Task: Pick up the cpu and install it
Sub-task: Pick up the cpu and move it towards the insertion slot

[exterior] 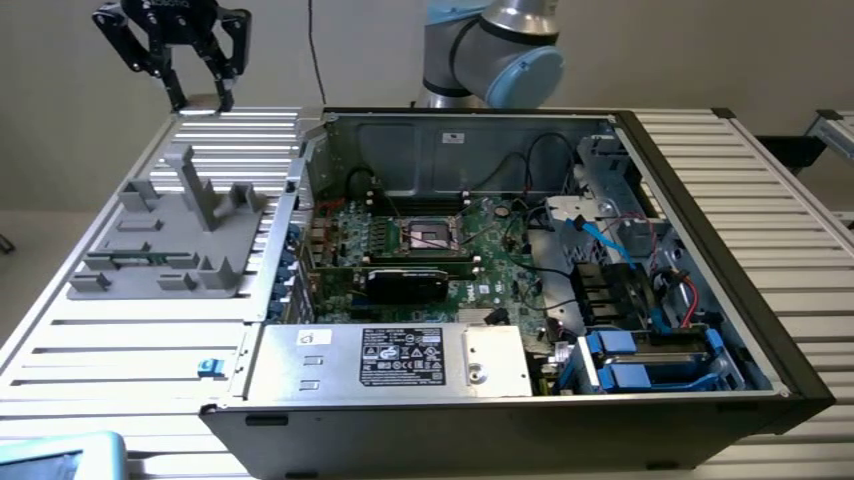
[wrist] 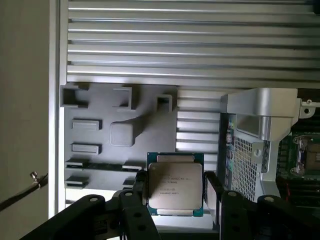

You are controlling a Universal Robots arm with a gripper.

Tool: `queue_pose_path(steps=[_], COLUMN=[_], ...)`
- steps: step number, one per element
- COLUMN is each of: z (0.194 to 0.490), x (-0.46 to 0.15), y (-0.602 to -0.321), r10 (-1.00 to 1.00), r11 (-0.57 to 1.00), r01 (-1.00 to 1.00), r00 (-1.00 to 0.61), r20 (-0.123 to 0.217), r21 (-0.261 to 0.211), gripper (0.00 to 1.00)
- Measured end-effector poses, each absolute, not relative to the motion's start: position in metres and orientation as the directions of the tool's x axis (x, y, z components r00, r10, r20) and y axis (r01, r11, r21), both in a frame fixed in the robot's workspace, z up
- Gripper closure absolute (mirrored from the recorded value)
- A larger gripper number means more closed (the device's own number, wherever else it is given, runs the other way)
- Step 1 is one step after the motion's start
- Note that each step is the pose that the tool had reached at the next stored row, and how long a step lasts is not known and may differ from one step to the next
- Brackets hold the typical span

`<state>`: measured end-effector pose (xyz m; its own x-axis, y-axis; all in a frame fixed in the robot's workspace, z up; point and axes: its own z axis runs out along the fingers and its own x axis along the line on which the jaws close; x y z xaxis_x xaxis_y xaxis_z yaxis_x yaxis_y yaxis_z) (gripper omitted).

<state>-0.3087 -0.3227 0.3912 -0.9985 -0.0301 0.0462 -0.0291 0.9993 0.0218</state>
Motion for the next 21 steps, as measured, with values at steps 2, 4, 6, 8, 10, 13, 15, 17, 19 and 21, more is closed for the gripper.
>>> queue_pose_path(steps=[2, 4, 6, 8, 10, 13, 15, 17, 19, 21], z=[0.392, 0.393, 0.394, 0.395, 0.396, 0.396, 0.397, 0.397, 0.397, 0.397], x=[-0.300, -0.290, -0.281, -0.272, -0.263, -0.249, -0.240, -0.231, -0.222, -0.213], y=[-0.323, -0.323, -0.323, -0.323, -0.323, -0.323, -0.323, -0.323, -0.323, -0.323], r10=[-0.030, -0.030, -0.030, -0.030, -0.030, -0.030, -0.030, -0.030, -0.030, -0.030], r11=[0.999, 0.999, 0.999, 0.999, 0.999, 0.999, 0.999, 0.999, 0.999, 0.999], r01=[-0.029, -0.029, -0.029, -0.029, -0.029, -0.029, -0.029, -0.029, -0.029, -0.029], r00=[-0.998, -0.998, -0.998, -0.998, -0.998, -0.998, -0.998, -0.998, -0.998, -0.998], r20=[0.046, 0.046, 0.046, 0.046, 0.046, 0.047, 0.047, 0.046, 0.047, 0.046], r21=[0.022, 0.022, 0.022, 0.022, 0.022, 0.022, 0.022, 0.022, 0.022, 0.022], gripper=[0.45, 0.45, 0.45, 0.45, 0.45, 0.45, 0.45, 0.45, 0.45, 0.45])
